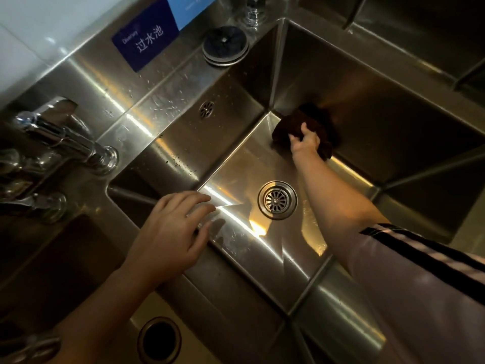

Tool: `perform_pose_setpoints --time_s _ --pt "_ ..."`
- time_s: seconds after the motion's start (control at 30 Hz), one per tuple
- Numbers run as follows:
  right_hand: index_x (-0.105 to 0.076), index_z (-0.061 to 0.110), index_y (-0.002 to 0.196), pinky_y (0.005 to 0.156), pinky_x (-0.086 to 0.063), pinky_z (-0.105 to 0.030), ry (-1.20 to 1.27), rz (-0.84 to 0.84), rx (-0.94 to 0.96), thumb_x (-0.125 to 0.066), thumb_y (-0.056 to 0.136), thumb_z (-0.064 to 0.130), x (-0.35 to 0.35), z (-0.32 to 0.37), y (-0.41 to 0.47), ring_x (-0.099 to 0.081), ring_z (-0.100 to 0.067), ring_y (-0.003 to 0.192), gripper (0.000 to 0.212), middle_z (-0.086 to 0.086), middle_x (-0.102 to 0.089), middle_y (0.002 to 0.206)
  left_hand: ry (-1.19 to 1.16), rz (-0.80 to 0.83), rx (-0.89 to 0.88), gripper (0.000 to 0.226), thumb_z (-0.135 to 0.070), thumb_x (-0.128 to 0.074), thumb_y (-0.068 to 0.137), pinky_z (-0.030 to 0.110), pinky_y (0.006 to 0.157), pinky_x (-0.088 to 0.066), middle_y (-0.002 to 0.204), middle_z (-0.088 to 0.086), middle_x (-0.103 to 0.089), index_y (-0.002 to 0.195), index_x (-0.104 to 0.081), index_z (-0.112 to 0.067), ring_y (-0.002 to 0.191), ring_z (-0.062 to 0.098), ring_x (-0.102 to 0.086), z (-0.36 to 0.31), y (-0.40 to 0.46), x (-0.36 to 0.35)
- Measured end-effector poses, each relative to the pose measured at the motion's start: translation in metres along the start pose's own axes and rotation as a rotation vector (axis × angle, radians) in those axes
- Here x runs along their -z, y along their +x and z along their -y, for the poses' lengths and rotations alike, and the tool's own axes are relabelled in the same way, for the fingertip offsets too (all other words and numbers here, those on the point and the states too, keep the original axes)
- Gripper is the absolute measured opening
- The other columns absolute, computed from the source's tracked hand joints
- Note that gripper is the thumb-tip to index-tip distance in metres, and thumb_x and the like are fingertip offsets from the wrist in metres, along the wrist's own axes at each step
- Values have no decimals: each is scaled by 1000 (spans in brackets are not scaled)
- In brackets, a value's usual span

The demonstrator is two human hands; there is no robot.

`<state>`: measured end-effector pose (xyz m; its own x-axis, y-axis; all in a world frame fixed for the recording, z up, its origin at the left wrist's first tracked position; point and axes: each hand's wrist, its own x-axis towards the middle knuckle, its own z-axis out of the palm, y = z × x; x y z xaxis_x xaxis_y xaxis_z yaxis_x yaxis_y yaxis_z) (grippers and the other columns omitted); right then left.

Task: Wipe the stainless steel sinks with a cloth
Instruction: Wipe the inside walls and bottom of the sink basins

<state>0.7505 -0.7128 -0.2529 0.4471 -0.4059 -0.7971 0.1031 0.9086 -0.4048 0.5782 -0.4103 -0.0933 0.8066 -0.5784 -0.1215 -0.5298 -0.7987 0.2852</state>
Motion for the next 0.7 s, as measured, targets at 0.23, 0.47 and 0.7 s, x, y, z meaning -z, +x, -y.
perform_pose_setpoints --time_s 0.23,0.47,0.7 --pt "-40 9 142 110 -35 -54 155 140 25 -51 92 -6 -14 44 -53 -30 -37 140 53 -16 -38 148 28 29 12 42 -37 -36 91 38 100 -37 123 -2 -60 118 -64 -19 119 16 -50 -2 -3 2" --pt "-53 8 114 104 -43 -53 219 433 69 -59 90 3 -19 91 -123 -31 -38 138 25 -20 -46 128 57 60 9 44 -38 -34 89 41 99 -38 123 -2 -60 116 -64 -21 117 18 -52 -4 -1 2" --pt "-41 8 140 111 -35 -50 188 305 52 -58 89 -2 -14 64 -84 -32 -36 139 54 -18 -41 145 54 59 4 43 -37 -35 89 42 98 -39 122 -1 -60 117 -64 -20 117 19 -52 -3 -1 2"
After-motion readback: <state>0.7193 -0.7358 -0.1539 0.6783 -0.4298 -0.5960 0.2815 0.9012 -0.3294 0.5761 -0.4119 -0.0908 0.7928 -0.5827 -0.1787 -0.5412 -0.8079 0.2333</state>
